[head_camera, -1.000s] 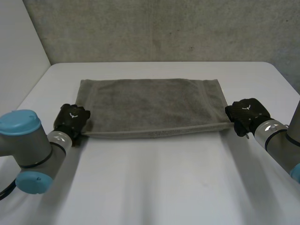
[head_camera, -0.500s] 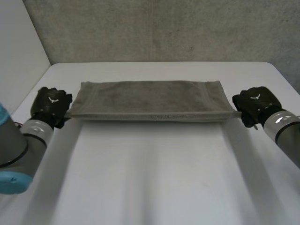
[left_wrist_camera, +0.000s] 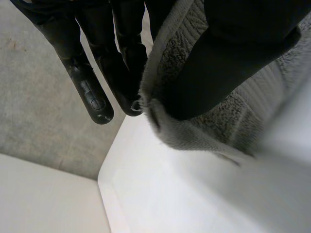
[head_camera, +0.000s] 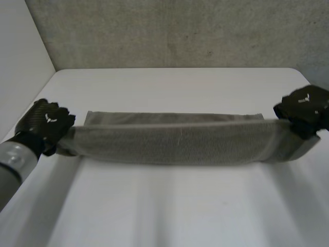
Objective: Fold the towel.
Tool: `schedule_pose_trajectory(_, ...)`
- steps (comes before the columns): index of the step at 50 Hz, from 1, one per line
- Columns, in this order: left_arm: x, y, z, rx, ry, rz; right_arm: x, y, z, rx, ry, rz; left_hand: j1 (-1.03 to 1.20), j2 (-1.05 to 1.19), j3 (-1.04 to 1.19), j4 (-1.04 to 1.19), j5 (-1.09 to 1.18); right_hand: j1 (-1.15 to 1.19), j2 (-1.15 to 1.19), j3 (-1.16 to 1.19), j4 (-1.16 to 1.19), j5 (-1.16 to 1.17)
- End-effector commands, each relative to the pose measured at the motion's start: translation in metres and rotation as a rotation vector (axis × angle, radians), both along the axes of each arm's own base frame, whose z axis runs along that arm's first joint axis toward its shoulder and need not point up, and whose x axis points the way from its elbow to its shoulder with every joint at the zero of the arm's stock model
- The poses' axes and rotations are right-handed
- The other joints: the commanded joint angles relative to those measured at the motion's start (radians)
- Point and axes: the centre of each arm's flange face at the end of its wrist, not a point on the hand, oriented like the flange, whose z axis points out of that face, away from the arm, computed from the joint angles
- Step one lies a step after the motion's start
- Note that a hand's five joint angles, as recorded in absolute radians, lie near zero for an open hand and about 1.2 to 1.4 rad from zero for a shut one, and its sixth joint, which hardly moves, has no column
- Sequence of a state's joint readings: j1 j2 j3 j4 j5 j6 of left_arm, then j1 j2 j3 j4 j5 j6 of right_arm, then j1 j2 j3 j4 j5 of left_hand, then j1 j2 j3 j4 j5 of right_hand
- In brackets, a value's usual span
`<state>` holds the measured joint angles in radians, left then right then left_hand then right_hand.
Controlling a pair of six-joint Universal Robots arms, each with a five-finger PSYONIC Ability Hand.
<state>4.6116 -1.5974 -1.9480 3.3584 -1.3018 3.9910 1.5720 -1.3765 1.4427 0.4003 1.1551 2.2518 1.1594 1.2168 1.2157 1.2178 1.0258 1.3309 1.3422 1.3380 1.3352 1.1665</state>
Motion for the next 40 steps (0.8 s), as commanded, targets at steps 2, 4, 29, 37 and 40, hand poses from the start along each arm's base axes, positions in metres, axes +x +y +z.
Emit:
schedule_pose_trajectory(2,-0.035,-0.060,-0.035,-0.053,0.046,-0.037,0.022,-0.058,-0.032,-0.113,-0.043,-0.024,0.237,0.179,0.181,0.178,0.196,0.065,0.054,0.058,0.061,0.055)
schedule_pose_trajectory(4,-0.037,-0.074,-0.043,-0.060,0.039,-0.013,0.029,-0.069,-0.042,-0.129,-0.029,-0.039,0.237,0.179,0.181,0.178,0.196,0.065,0.054,0.058,0.061,0.055)
schedule_pose_trajectory(29,-0.073,-0.160,-0.101,-0.169,0.049,0.076,0.068,-0.136,-0.129,-0.433,0.030,-0.097,-0.508,-0.566,-0.565,-0.567,-0.549,-0.905,-0.917,-0.912,-0.910,-0.915)
schedule_pose_trajectory(37,-0.081,-0.148,-0.097,-0.153,0.047,0.062,0.066,-0.126,-0.123,-0.406,0.019,-0.118,-0.969,-1.027,-1.026,-1.028,-1.010,-1.156,-1.168,-1.163,-1.161,-1.167)
schedule_pose_trajectory(40,-0.076,-0.145,-0.077,-0.175,0.060,0.070,0.066,-0.113,-0.092,-0.434,-0.020,-0.121,-0.969,-1.027,-1.026,-1.028,-1.010,-1.156,-1.168,-1.163,-1.161,-1.167)
